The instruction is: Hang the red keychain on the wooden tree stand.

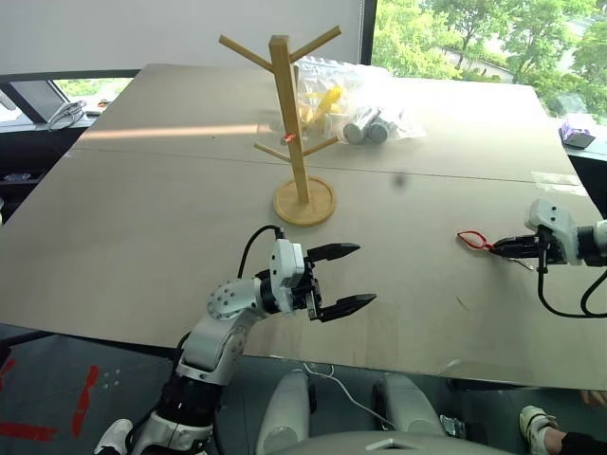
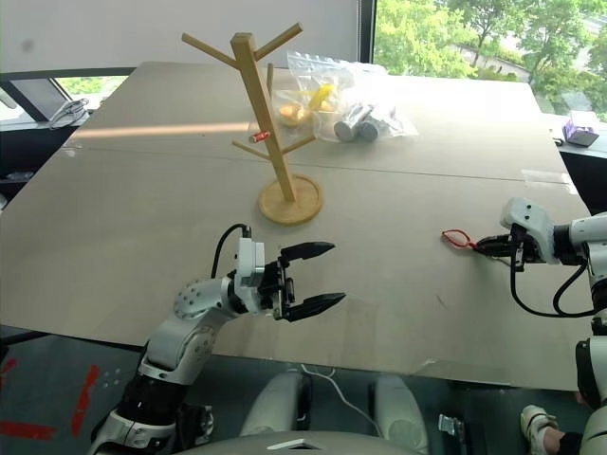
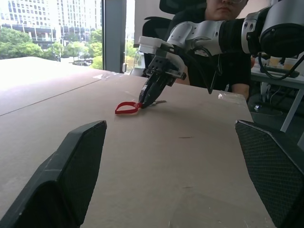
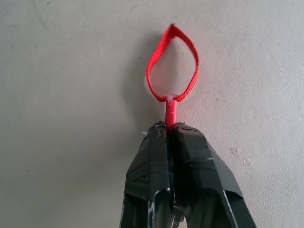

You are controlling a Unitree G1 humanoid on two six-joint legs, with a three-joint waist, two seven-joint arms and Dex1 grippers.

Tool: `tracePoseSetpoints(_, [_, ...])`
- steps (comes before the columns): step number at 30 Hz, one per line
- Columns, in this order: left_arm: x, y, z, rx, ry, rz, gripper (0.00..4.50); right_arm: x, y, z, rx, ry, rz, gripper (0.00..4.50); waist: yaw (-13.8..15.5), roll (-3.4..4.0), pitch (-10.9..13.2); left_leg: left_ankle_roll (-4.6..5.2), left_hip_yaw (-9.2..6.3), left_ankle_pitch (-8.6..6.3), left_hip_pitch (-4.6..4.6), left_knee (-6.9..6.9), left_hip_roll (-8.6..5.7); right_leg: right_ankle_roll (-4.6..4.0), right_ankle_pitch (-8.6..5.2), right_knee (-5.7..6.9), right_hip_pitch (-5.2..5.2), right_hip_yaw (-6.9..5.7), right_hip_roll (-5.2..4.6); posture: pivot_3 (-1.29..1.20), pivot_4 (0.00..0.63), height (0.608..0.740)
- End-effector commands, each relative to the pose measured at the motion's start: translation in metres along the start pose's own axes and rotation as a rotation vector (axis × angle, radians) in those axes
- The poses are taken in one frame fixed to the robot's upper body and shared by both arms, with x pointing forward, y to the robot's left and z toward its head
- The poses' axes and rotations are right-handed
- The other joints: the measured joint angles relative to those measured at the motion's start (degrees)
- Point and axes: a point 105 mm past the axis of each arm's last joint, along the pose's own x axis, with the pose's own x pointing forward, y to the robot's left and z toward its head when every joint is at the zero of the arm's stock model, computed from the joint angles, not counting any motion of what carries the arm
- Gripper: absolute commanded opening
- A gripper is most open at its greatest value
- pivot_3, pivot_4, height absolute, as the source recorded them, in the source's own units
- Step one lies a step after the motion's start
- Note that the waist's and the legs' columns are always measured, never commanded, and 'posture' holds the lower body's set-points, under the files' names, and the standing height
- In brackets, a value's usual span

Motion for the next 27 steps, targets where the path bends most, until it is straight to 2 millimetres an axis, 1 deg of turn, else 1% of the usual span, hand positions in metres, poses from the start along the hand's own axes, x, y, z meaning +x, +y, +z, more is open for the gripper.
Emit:
tracePoseSetpoints(1, [0.004,-0.004,0.010,0.052,-0.024,-0.022,4.50,-0.005,-0.008,0.011,-0.028,-0.032,-0.036,0.05,0.0,0.00,0.0,0.00,0.00,0.00,0.00,0.00,0.00,0.00,0.00,0.00,0.00,0.00,0.00,0.00,0.150,0.740])
tracePoseSetpoints(5, [0.004,-0.001,0.010,0.062,-0.026,0.012,4.50,-0.009,-0.018,0.025,-0.005,-0.118,-0.105,0.05,-0.1,0.00,0.0,0.00,0.00,0.00,0.00,0.00,0.00,0.00,0.00,0.00,0.00,0.00,0.00,0.00,0.150,0.740])
tracePoseSetpoints(8, [0.002,0.006,0.011,0.061,-0.038,0.074,4.50,-0.009,-0.023,0.046,-0.009,-0.228,-0.159,0.05,-0.2,0.02,0.0,0.00,0.00,0.00,0.00,0.00,0.00,0.00,0.00,0.01,0.00,0.01,0.00,0.00,0.150,0.740])
tracePoseSetpoints(9, [0.000,0.012,0.012,0.062,-0.047,0.133,4.50,-0.004,-0.025,0.070,-0.056,-0.327,-0.229,0.05,-0.2,0.02,0.0,0.00,0.00,0.00,0.00,0.00,0.00,0.00,0.00,0.01,0.00,0.01,0.00,0.00,0.150,0.740])
tracePoseSetpoints(10, [-0.002,0.017,0.011,0.070,-0.050,0.186,4.50,0.001,-0.026,0.089,-0.073,-0.401,-0.292,0.05,-0.3,0.00,0.0,0.00,-0.01,0.00,0.00,-0.01,0.00,0.00,0.00,0.01,0.00,0.01,0.00,0.00,0.150,0.740])
tracePoseSetpoints(12, [-0.005,0.023,0.012,0.084,-0.062,0.272,4.50,0.010,-0.015,0.124,-0.107,-0.534,-0.368,0.05,-0.5,0.01,0.0,0.00,-0.06,0.00,0.00,-0.06,0.06,0.00,0.00,0.03,-0.01,0.02,0.05,0.00,0.150,0.740])
tracePoseSetpoints(13, [-0.005,0.024,0.012,0.090,-0.065,0.292,4.50,0.013,-0.010,0.132,-0.106,-0.560,-0.383,0.05,-0.3,0.04,0.0,0.00,-0.07,0.00,0.02,-0.06,0.06,0.00,0.00,0.05,-0.01,0.02,0.05,0.00,0.150,0.740])
tracePoseSetpoints(18, [-0.018,0.040,0.018,0.127,-0.107,0.542,4.50,0.033,0.021,0.178,-0.133,-0.693,-0.450,0.05,0.8,0.03,0.0,-0.01,-0.15,0.00,-0.11,-0.07,-0.07,0.01,0.00,-0.01,-0.04,-0.14,-0.08,0.00,0.150,0.740])
tracePoseSetpoints(20, [-0.023,0.044,0.020,0.141,-0.124,0.625,4.50,0.036,0.031,0.195,-0.134,-0.758,-0.479,0.05,0.9,0.02,0.1,0.00,-0.14,0.00,-0.11,-0.06,-0.07,0.02,0.00,-0.01,-0.05,-0.12,-0.10,0.00,0.150,0.740])
tracePoseSetpoints(23, [-0.032,0.048,0.021,0.157,-0.136,0.740,4.50,0.038,0.048,0.216,-0.169,-0.840,-0.510,0.05,1.1,0.02,0.1,-0.01,-0.16,0.00,-0.10,-0.08,-0.07,0.02,0.00,0.01,-0.06,-0.15,-0.08,0.00,0.150,0.740])
tracePoseSetpoints(27, [-0.040,0.052,0.020,0.173,-0.146,0.845,4.50,0.045,0.064,0.228,-0.218,-0.875,-0.505,0.05,1.3,0.01,0.1,0.00,-0.14,0.00,-0.10,-0.09,-0.08,0.02,0.00,-0.01,-0.06,-0.15,-0.08,0.00,0.150,0.740])
